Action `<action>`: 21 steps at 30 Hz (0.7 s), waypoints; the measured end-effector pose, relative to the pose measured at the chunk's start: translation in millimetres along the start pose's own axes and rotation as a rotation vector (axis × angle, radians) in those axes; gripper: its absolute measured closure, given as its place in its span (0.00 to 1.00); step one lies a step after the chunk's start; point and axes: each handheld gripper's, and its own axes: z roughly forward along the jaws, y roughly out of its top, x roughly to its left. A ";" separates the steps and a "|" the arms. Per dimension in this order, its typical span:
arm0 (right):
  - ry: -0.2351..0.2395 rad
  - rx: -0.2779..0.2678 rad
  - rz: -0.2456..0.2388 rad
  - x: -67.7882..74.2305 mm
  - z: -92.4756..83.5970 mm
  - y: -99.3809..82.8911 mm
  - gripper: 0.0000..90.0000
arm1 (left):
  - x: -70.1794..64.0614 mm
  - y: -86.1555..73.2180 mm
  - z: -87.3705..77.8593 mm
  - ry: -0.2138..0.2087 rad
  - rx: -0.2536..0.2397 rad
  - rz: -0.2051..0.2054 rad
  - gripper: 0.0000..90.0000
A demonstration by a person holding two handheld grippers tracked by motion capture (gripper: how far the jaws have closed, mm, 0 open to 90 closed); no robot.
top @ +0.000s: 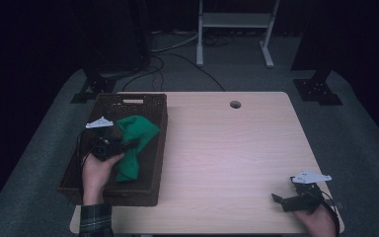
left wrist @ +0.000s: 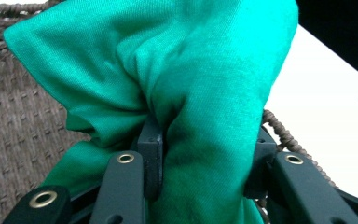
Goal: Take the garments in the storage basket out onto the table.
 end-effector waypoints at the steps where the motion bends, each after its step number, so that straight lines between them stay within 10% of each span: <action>1: 0.000 0.000 0.000 0.0 0.0 0.0 0.00 | -3.1 1.9 -0.9 -0.004 -0.010 0.009 0.67; 21: 0.001 0.000 -0.001 0.0 0.0 0.0 0.00 | -45.8 23.8 -5.3 -0.095 -0.115 0.098 0.67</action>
